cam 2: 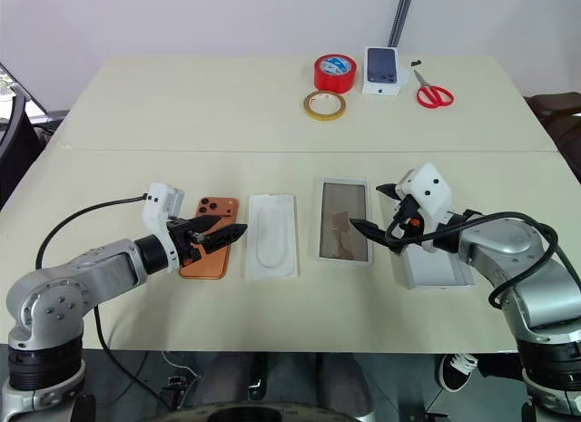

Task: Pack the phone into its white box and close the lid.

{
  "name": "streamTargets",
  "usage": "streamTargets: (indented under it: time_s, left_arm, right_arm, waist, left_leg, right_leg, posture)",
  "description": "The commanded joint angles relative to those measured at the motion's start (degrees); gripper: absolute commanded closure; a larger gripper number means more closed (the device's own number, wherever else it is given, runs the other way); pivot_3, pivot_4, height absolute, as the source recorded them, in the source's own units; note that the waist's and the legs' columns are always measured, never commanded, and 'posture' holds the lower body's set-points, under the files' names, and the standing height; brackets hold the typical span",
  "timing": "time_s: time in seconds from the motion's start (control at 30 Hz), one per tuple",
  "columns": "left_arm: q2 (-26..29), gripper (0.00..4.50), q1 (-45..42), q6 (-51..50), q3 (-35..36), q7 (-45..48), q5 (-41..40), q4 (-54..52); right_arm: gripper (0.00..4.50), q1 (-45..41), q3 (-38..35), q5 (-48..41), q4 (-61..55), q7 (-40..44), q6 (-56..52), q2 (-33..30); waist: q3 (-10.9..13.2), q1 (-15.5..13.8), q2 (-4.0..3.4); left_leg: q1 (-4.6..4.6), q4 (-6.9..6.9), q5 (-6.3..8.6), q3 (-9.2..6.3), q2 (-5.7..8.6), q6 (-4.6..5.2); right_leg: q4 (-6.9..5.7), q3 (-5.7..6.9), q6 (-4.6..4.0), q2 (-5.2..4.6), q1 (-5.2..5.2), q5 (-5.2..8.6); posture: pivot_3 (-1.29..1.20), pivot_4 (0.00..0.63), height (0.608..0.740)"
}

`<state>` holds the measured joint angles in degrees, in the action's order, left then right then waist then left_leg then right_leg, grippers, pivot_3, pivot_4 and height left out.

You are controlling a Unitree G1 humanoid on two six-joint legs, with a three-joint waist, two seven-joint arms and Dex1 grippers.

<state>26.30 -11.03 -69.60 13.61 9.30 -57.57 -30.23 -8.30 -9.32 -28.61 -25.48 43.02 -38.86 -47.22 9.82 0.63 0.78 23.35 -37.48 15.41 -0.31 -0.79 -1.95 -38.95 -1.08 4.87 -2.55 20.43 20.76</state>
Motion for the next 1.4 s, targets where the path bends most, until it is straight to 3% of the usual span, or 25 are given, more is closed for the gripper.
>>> streamTargets:
  time_s: [0.03,0.5,0.6,0.83,1.07,1.17,1.4]
  left_arm:
    - [0.02,0.04,-1.47,-4.01,1.43,-3.81,-3.16,-1.29]
    - [-12.04,0.04,-6.66,-11.33,-0.76,-14.18,-5.42,5.91]
    - [-13.19,0.85,-7.13,-12.19,-0.74,-15.14,-4.88,7.13]
    - [-15.78,4.39,-7.57,-12.72,0.7,-17.16,-5.23,8.34]
    - [-17.9,4.46,-9.02,-11.79,5.66,-19.83,-9.04,9.47]
    - [-17.59,4.5,-9.47,-11.98,7.01,-20.76,-10.72,9.51]
    - [-15.35,4.5,-11.37,-10.13,11.74,-24.14,-16.69,12.03]
  right_arm:
    - [0.03,0.27,-1.12,0.24,-2.12,0.05,1.22,-0.28]
    - [0.03,0.84,0.38,-0.1,-4.57,1.03,0.67,-0.42]
    - [0.0,1.21,1.72,-0.04,-6.04,1.45,0.21,-0.74]
    - [0.0,2.61,8.1,1.15,-11.58,5.55,-1.33,-5.76]
    - [0.0,0.49,19.48,9.11,-10.47,5.91,-2.79,-9.95]
    - [0.9,-0.71,22.37,13.46,-7.56,5.47,-0.3,-9.59]
    - [4.48,-3.35,24.22,17.58,-4.44,6.7,5.07,-7.55]
  waist:
    - [0.0,0.02,-0.01]
    - [-0.01,-0.05,0.0]
    - [-0.01,0.01,0.0]
    - [-0.01,-0.26,0.02]
    - [-0.01,-0.1,0.04]
    - [-0.01,-0.12,0.05]
    - [0.0,-0.09,0.06]
  left_leg:
    - [0.0,0.0,0.0,-0.01,0.0,0.0]
    - [0.03,-0.21,-0.02,-0.04,0.0,-0.04]
    - [0.03,-0.22,-0.03,-0.04,0.0,-0.05]
    - [0.07,-0.31,-0.03,-0.06,0.01,-0.05]
    - [0.06,-0.37,-0.03,-0.09,0.0,-0.05]
    - [0.06,-0.39,-0.07,-0.09,0.0,-0.13]
    - [0.07,-0.42,-0.19,-0.1,0.01,-0.33]
  right_leg:
    - [-0.01,0.0,0.0,0.02,0.01,0.0]
    - [-0.06,0.0,0.01,0.06,-0.03,0.01]
    - [-0.08,0.0,0.01,0.06,-0.03,0.01]
    - [-0.07,0.01,0.02,0.06,-0.04,0.01]
    - [-0.09,0.01,0.02,0.06,-0.05,0.01]
    - [-0.1,0.02,0.02,0.07,-0.05,0.01]
    - [-0.1,0.03,0.02,0.06,-0.05,0.01]
  posture:
    - [0.0,0.15,0.74]
    - [0.0,0.15,0.74]
    - [0.0,0.15,0.74]
    - [0.0,0.15,0.74]
    - [0.0,0.15,0.74]
    - [0.0,0.15,0.74]
    - [0.0,0.15,0.74]
